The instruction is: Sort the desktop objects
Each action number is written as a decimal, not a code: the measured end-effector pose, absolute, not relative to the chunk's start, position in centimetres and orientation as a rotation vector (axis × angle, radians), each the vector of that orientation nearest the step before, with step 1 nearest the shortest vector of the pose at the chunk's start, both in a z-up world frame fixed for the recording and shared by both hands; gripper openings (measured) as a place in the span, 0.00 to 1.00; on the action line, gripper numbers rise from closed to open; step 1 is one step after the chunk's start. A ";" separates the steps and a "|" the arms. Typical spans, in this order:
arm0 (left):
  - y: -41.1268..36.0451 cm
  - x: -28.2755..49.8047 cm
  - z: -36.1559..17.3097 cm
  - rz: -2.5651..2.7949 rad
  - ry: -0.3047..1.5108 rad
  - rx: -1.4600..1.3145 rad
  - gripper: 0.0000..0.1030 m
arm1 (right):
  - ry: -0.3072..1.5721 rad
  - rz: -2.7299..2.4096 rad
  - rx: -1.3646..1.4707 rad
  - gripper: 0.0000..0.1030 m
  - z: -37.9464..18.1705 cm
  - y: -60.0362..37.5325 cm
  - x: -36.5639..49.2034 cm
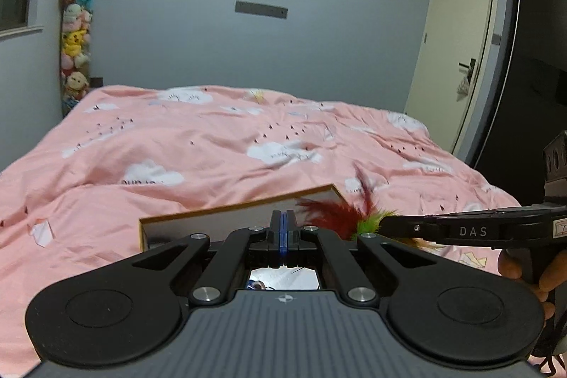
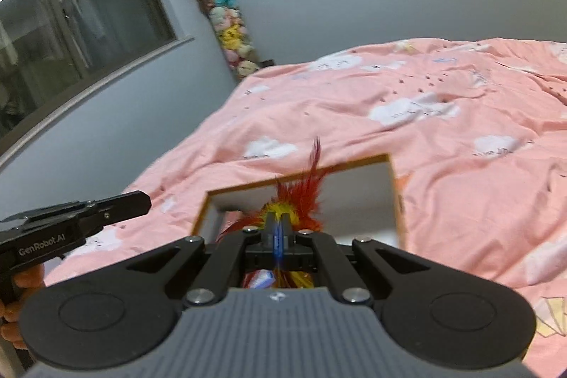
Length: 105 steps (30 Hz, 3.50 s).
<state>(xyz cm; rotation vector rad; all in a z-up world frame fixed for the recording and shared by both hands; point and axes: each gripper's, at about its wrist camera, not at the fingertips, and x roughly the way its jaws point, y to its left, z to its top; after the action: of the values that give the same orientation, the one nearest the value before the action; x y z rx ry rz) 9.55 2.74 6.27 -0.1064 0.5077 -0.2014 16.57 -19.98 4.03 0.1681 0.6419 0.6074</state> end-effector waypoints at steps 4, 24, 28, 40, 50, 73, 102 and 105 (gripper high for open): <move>3.5 9.9 5.4 -0.216 0.568 -0.120 0.00 | 0.690 0.589 0.176 0.00 2.4 -20.5 17.4; 6.2 11.7 -2.3 -0.153 0.913 -0.155 0.51 | 0.768 0.485 0.085 0.00 -1.4 -20.6 19.4; 6.1 12.0 -2.8 -0.155 0.928 -0.161 0.51 | 0.759 0.453 0.037 0.00 -1.5 -20.8 18.7; 6.1 12.8 -4.2 -0.137 0.966 -0.186 0.44 | 0.744 0.404 0.009 0.13 -1.1 -21.6 17.4; 6.2 12.4 -4.1 -0.112 0.904 -0.191 0.03 | 0.754 0.428 0.019 0.19 -1.9 -20.3 17.3; 0.4 16.4 3.3 -0.273 0.713 -0.084 0.01 | 0.641 0.327 0.103 0.19 -0.3 -24.8 18.6; -1.1 14.7 -2.4 -0.272 0.897 -0.086 0.01 | 0.694 0.403 0.108 0.21 -2.5 -23.6 18.4; -1.1 12.9 -1.2 -0.236 0.838 -0.056 0.03 | 0.680 0.434 0.099 0.26 -2.0 -22.9 17.4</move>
<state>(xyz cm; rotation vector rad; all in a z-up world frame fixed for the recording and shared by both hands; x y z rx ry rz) 12.92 -1.14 -1.24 -0.0559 0.8384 -0.2365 17.42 -22.92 -2.04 0.0992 0.6799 0.4338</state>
